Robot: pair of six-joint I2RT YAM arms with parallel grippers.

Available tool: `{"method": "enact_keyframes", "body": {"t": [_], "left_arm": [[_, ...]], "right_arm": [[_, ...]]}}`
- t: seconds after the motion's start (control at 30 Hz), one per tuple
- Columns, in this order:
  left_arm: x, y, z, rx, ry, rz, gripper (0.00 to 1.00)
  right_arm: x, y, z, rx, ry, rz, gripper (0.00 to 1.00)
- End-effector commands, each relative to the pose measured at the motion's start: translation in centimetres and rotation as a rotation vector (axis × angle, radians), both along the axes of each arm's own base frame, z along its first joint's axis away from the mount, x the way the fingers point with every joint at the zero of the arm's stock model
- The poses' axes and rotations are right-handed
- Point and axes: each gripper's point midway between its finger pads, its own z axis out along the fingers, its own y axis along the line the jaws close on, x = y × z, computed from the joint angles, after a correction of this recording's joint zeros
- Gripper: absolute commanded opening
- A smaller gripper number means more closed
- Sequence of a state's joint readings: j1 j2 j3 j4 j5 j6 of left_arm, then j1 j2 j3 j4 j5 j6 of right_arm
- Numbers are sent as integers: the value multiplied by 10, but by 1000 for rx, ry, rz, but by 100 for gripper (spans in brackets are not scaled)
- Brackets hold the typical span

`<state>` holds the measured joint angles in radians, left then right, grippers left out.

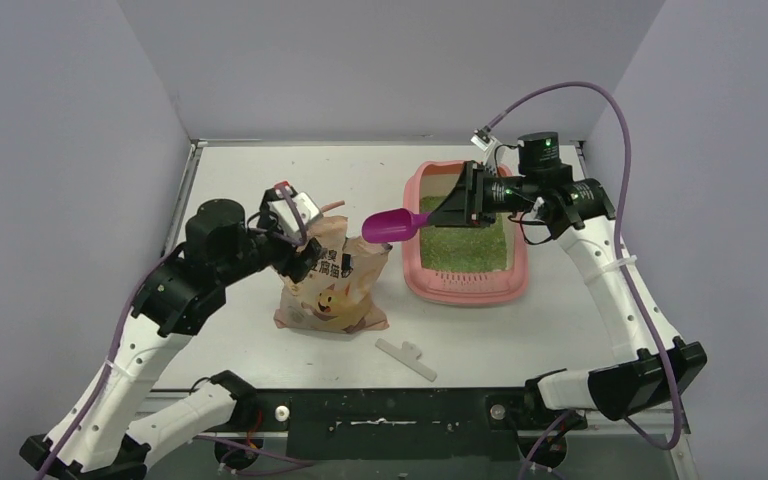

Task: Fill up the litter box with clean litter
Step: Pick up the spatula from the center of the board.

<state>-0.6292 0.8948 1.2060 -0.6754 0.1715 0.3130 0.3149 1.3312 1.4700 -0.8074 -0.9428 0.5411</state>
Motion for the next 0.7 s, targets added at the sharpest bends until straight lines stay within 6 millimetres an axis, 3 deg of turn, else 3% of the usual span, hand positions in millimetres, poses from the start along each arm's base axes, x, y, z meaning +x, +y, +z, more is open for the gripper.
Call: {"method": "enact_keyframes", "body": {"t": [0.0, 0.2, 0.43, 0.67], "left_arm": [[18, 14, 5, -85, 55, 56, 68], [39, 26, 5, -100, 119, 70, 69], [39, 11, 22, -145, 74, -24, 70], [29, -35, 54, -273, 46, -240, 71]], "right_arm": [[3, -12, 4, -107, -62, 6, 0], [11, -16, -1, -171, -73, 14, 0], [10, -14, 7, -161, -112, 62, 0], [-24, 9, 34, -46, -200, 247, 0]]}}
